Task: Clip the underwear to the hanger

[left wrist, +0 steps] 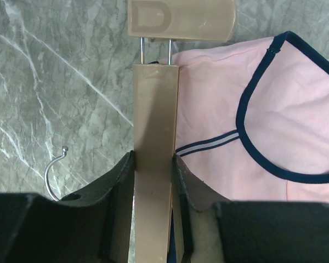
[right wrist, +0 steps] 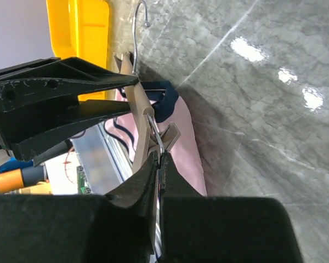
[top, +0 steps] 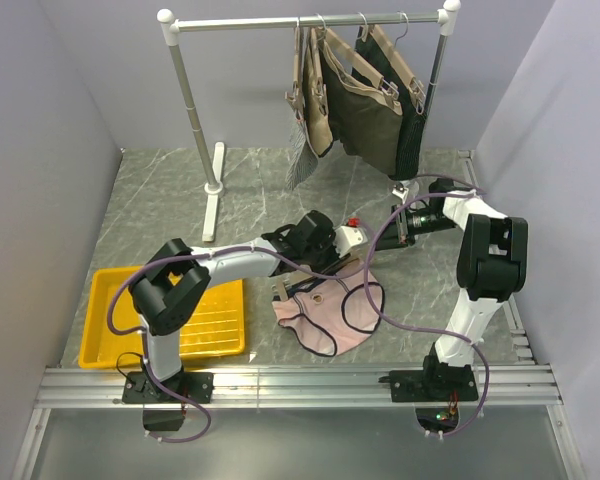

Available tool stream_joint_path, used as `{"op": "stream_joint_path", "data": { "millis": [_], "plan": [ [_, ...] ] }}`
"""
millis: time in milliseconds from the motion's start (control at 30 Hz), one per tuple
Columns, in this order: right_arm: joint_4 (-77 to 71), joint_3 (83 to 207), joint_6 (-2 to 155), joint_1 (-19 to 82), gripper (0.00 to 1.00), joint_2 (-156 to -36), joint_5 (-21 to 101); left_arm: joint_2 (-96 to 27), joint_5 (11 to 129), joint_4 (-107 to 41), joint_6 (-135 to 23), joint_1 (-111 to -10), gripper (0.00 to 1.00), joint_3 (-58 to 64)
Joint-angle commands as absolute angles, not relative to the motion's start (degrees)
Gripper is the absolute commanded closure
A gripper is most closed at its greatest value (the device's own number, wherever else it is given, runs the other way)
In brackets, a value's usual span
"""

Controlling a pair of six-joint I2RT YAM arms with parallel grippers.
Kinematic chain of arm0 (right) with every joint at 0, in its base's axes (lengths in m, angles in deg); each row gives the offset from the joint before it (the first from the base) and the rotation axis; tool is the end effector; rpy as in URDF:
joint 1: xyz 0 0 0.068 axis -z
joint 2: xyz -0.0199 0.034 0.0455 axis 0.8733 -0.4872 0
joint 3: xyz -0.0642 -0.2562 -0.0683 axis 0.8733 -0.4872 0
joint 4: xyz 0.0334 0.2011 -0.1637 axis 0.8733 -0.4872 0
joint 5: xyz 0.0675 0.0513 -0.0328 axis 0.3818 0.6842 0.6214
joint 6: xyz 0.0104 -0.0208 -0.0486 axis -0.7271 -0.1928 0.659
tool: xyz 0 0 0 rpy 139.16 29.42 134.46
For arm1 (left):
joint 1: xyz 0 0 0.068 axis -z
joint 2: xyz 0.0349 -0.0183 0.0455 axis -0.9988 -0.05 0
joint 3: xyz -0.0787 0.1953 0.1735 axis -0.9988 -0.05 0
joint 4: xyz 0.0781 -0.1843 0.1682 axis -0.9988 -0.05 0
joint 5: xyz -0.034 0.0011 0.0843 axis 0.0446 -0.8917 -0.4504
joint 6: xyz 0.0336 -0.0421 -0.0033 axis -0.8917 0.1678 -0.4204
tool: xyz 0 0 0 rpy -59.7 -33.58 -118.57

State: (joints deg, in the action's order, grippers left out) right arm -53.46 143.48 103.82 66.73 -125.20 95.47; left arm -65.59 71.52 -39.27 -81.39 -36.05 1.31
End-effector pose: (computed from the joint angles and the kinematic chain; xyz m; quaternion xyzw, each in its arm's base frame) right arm 0.3513 -0.0044 0.1759 -0.1216 0.8450 0.5012 0.1413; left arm 0.2542 -0.3243 0.1994 0.5165 0.7431 -0.2050 0.3728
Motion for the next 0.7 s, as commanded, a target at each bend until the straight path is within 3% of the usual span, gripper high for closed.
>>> {"op": "stream_joint_path", "data": {
  "millis": [0, 100, 300, 667],
  "plan": [
    [-53.08, 144.37, 107.17, 65.41, 1.00, -125.31, 98.05, -61.57, 73.59, -39.38, -79.81, -35.89, 0.81, 2.92],
    [-53.96, 144.11, 110.42, 64.89, 1.00, -124.34, 99.37, -58.50, 79.91, -41.23, -76.73, -38.88, 0.60, 2.31],
    [-56.42, 145.69, 117.62, 62.78, 1.00, -122.32, 99.29, -51.29, 95.11, -46.23, -75.14, -45.12, 0.39, 1.96],
    [-54.41, 144.46, 125.88, 61.10, 1.00, -114.59, 95.16, -54.27, 108.93, -50.99, -70.23, -47.24, 0.33, 8.37]
  ]
}}
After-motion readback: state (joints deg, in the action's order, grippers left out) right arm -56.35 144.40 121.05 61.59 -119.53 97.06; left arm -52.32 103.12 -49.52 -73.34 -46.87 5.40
